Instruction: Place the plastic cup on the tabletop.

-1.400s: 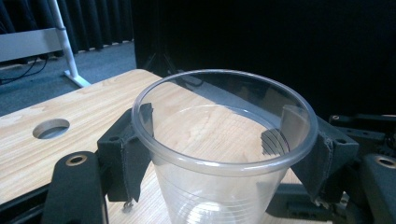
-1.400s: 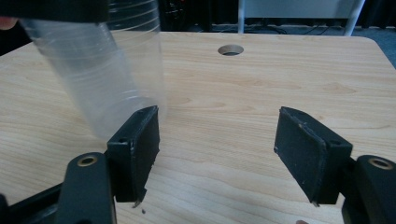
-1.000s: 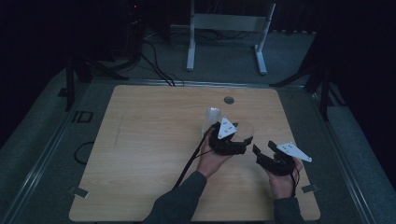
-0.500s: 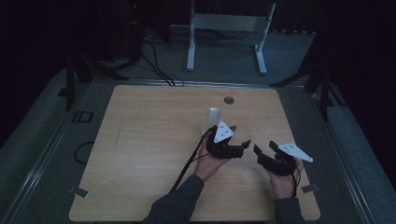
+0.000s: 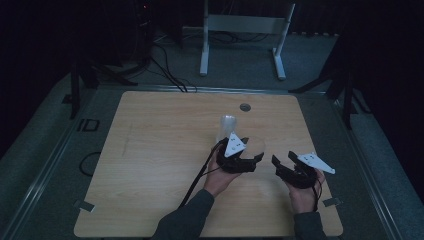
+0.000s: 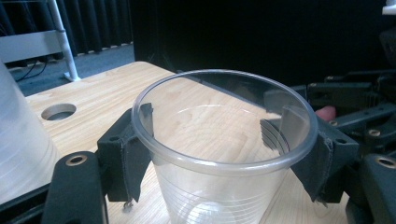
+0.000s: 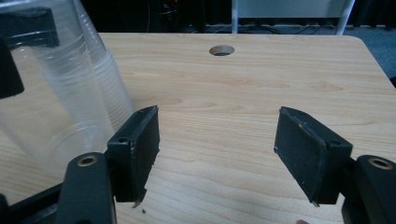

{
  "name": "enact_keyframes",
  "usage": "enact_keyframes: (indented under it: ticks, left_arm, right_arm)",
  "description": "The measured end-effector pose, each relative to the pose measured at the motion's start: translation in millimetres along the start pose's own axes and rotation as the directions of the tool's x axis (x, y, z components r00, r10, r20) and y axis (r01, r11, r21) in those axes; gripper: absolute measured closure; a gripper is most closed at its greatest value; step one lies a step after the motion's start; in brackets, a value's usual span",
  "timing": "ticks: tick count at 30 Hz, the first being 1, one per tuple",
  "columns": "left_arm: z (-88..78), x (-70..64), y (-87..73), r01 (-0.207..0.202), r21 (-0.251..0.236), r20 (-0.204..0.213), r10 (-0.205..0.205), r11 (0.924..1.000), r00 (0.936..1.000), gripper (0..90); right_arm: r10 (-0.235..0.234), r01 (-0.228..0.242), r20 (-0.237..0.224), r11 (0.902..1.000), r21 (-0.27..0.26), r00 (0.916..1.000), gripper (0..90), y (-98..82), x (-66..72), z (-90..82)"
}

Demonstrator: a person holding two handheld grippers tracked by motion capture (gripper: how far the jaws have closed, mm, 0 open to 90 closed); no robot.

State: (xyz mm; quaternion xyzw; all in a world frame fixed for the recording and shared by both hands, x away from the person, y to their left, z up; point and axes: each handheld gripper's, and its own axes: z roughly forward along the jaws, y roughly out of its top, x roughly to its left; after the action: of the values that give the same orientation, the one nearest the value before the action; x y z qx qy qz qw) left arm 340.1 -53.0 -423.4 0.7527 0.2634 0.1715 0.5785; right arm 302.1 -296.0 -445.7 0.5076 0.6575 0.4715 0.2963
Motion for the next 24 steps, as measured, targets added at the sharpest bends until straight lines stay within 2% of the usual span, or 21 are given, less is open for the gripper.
enact_keyframes:
  ticks: [18, 24]
  left_arm:
    - [-13.4, 4.1, -8.4, -0.02, -0.008, -0.013, 0.02, 0.9998, 0.9997, 27.6]
    - [-17.4, 7.4, -12.8, -0.009, -0.008, -0.016, 0.009, 0.9999, 0.9998, 27.6]
  right_arm:
    - [0.004, -0.004, 0.004, 1.0, 0.001, 1.0, 30.5, -0.7, -2.0, -0.1]
    - [0.004, -0.004, 0.006, 1.0, 0.003, 1.0, 30.6, -0.9, -2.1, 0.0]
